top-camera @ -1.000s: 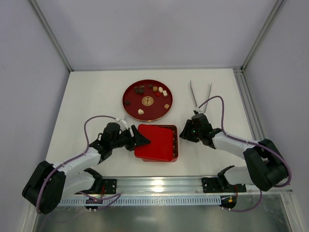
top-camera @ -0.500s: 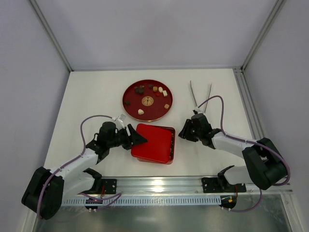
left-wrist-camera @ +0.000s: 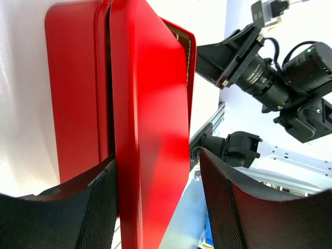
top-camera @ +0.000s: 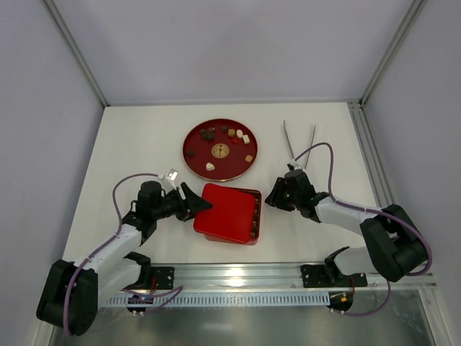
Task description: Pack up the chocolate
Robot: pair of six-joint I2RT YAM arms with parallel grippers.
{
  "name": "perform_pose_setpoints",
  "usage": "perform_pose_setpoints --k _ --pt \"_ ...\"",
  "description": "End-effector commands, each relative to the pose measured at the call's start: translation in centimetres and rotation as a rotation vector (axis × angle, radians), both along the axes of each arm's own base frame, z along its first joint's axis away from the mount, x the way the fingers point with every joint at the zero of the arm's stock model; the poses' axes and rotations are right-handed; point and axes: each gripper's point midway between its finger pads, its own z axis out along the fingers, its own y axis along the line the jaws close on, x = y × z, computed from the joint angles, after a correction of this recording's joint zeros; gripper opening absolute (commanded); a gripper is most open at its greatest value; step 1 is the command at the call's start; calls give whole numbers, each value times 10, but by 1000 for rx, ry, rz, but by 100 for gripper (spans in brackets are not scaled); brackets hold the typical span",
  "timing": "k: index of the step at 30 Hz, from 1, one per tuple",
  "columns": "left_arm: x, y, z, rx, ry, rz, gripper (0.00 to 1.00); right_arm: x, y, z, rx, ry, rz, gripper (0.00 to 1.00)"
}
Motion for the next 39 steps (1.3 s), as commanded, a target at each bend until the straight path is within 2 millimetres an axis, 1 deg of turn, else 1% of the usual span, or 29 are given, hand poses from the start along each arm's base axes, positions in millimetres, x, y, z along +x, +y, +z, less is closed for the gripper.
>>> perform_pose_setpoints --k 1,9,14,26,32,39 --pt "-2 2 11 -29 -43 -23 59 -6 -2 -11 -23 22 6 44" --pt "-2 14 -1 21 -15 24 58 -6 -1 -11 -24 23 7 44" --pt "-1 18 -5 35 -8 44 58 -6 0 -13 -25 26 9 43" --pt "-2 23 -18 68 24 62 57 -6 2 -12 -20 24 14 44" --pt "-3 25 -25 89 46 66 55 -7 4 -11 -17 23 16 43" --pt "-4 30 -28 117 67 99 54 -6 8 -8 -11 22 22 43"
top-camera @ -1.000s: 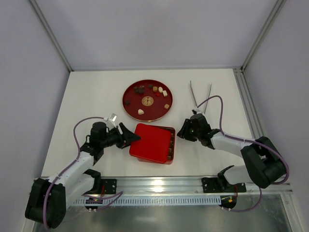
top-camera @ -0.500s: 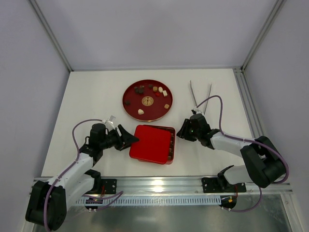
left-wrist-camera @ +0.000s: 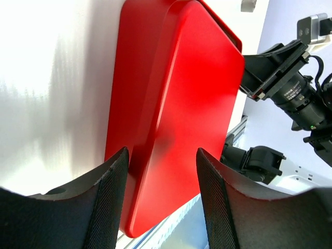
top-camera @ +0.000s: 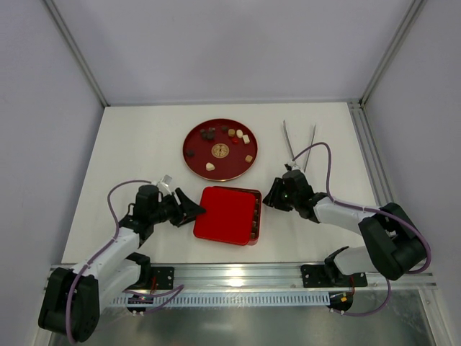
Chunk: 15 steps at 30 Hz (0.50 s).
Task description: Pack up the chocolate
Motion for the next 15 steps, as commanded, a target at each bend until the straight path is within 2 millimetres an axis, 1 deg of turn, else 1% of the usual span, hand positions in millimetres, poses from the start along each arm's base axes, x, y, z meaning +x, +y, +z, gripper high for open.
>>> perform_pose_setpoints --k 1,7,15 --pt "1 5 1 23 -11 20 54 -6 0 -8 -22 31 5 43" --pt "2 6 0 25 1 44 52 -9 7 -8 -23 39 17 43" --pt "2 2 -2 45 16 56 50 -10 10 -7 -27 39 26 43"
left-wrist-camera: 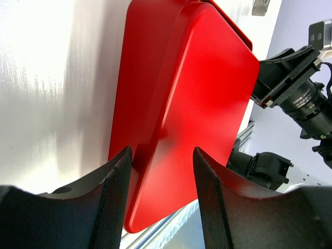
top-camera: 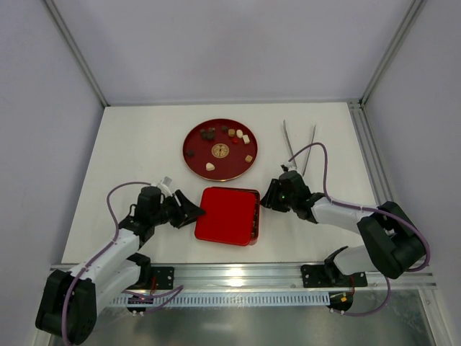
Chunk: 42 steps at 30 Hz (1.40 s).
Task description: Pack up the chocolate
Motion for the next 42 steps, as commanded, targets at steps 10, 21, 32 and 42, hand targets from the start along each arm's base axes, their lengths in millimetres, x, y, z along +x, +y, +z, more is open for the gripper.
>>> perform_pose_setpoints --k 10,21,32,42 --pt "11 3 9 27 23 86 49 -8 4 -6 -47 38 20 43" --pt "12 3 8 75 52 127 49 -9 6 -5 -83 30 15 43" --pt "16 2 10 115 63 139 49 -15 13 -6 -100 33 35 43" --pt "19 4 10 135 72 175 49 -16 17 -4 -126 26 47 43"
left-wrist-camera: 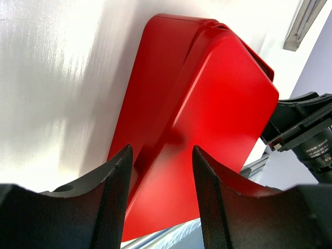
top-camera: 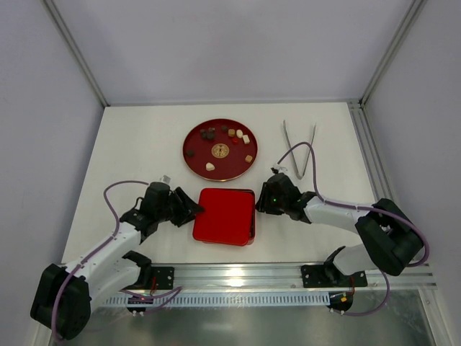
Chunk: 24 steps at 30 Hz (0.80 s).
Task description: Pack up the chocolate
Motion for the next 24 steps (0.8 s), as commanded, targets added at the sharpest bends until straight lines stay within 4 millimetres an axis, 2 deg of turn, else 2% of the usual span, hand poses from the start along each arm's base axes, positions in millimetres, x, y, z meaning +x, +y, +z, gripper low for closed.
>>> perform_pose_setpoints --k 1,7,24 --pt "11 0 13 3 -24 37 49 -2 -1 -2 -43 7 0 43" --pt "15 0 20 14 -31 56 49 -3 -1 -1 -60 3 0 43" --pt "17 -6 20 32 -15 88 49 -4 5 2 -98 -10 20 43"
